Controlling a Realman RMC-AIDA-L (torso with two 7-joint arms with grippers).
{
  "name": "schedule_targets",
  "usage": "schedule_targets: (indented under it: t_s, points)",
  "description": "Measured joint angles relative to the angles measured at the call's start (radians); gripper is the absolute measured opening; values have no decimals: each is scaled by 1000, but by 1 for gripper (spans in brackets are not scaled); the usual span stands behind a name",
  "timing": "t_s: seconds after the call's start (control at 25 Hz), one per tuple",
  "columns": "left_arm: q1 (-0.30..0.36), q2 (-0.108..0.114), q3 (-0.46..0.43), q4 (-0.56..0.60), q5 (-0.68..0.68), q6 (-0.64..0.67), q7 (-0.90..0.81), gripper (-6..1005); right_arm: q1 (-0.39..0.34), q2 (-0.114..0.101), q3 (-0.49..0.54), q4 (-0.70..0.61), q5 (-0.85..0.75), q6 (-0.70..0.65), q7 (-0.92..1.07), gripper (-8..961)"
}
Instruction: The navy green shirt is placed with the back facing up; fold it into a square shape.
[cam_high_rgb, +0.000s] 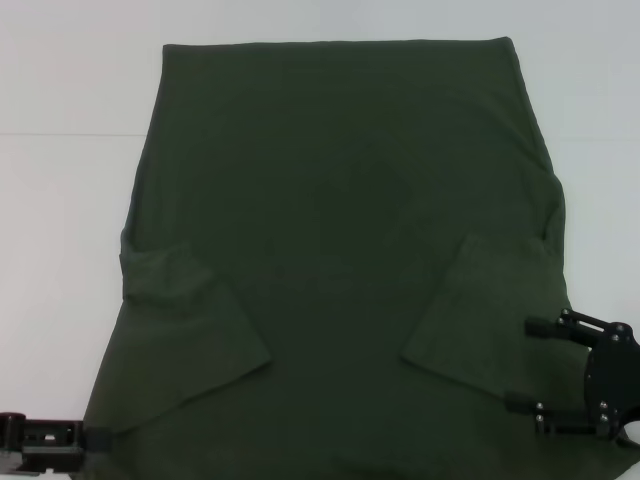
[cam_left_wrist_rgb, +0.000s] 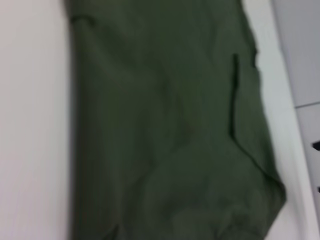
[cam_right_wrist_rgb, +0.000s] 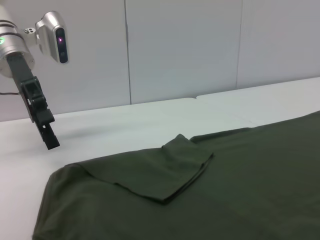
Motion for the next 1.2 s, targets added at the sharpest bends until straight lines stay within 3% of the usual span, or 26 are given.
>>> schedule_targets:
  t_s: [0.4,1.2]
  points:
    - [-25,9,1,-33,91,-113,-132,835,-14,2,0,5,0,15,-38,946]
    - [-24,0,41,-39,107,-219,-170,836,-13,1,0,8,2,18,-30,947]
